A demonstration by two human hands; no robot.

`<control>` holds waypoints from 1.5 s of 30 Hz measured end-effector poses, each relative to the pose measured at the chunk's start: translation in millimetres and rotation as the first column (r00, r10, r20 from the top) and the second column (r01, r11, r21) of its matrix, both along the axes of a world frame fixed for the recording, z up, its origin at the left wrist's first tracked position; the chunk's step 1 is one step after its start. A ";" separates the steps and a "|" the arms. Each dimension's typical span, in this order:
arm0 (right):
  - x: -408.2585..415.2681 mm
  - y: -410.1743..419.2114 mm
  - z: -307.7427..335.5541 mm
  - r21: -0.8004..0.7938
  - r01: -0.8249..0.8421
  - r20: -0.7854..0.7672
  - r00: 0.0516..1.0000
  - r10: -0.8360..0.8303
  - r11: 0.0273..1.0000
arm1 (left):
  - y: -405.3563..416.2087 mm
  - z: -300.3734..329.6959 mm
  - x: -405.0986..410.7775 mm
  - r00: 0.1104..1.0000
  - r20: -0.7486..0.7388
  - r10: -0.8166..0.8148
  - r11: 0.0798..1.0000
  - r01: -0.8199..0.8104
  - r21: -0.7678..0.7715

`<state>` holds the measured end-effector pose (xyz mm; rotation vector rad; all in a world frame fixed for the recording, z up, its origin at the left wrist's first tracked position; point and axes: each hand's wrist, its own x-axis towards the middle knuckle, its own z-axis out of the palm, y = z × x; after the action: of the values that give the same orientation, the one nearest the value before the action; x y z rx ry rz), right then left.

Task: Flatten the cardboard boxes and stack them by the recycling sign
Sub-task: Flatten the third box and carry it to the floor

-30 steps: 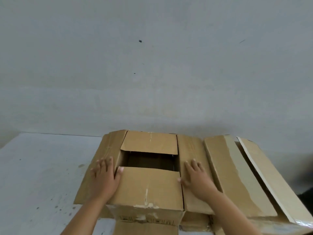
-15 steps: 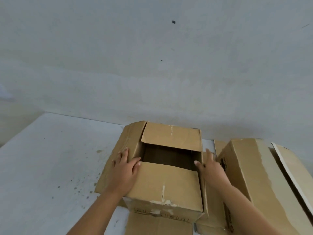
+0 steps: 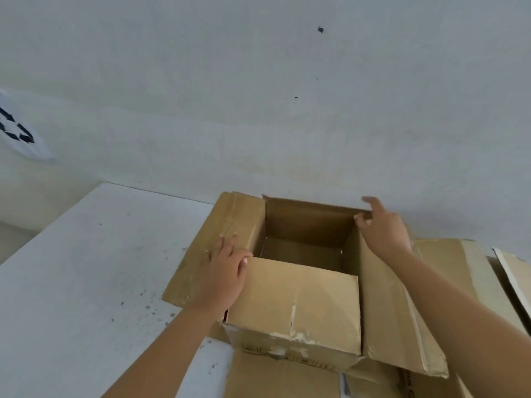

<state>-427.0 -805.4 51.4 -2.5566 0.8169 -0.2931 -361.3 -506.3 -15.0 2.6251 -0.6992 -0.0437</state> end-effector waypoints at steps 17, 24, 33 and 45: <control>5.9 -14.1 3.7 0.037 -0.201 -0.117 0.972 0.204 0.979 | 49.2 48.4 -115.5 0.799 -0.602 -0.013 0.341 -0.562 -0.753; 25.5 -30.1 -18.7 -0.001 -0.234 -0.208 0.951 0.229 0.972 | 74.8 32.3 -127.9 0.656 -0.734 -0.177 0.328 -0.664 -0.672; 57.4 -59.4 -41.7 0.031 -0.235 -0.302 0.924 0.234 0.971 | 71.1 32.9 -111.4 0.768 -0.636 -0.075 0.594 -0.477 -0.647; 66.7 -60.9 -61.4 0.029 -0.236 -0.272 0.933 0.235 0.971 | 53.4 42.1 -93.0 0.800 -0.592 -0.099 0.731 -0.345 -0.589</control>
<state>-360.3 -866.3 -10.1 -2.7013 0.5910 0.1379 -454.4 -452.8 27.1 1.7732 -0.2209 -0.4622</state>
